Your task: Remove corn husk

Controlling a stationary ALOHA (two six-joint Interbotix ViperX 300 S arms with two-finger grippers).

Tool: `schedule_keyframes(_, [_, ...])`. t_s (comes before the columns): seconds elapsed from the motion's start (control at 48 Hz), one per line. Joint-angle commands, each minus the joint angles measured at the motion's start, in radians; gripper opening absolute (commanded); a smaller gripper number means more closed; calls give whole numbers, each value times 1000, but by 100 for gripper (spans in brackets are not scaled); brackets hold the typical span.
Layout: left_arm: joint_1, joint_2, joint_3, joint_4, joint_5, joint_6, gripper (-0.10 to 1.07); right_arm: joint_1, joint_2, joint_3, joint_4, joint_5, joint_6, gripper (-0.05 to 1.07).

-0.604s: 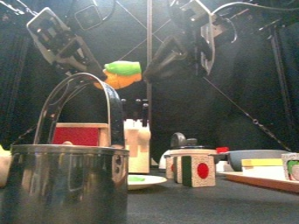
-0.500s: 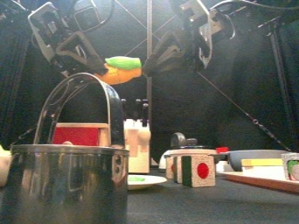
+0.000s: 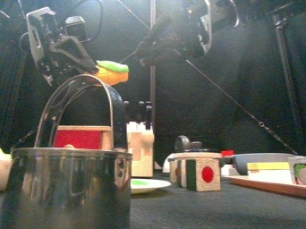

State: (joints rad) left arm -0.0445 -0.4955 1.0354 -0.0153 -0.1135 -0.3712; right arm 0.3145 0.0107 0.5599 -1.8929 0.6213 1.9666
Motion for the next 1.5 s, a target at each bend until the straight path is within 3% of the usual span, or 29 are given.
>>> schedule_keyframes(0.0, [3,-3,-3,-2,-32,2,61,-3,5,-55,-14,9,-20,82])
schedule_keyframes(0.5, [2,17,-2,0,-37,3,60,-8,83,-150,-5,112,-221,95])
schedule_keyframes(1.479, [-34,32,-21,2,-37,3,60,-37,124,-163,-2,72,-276,94])
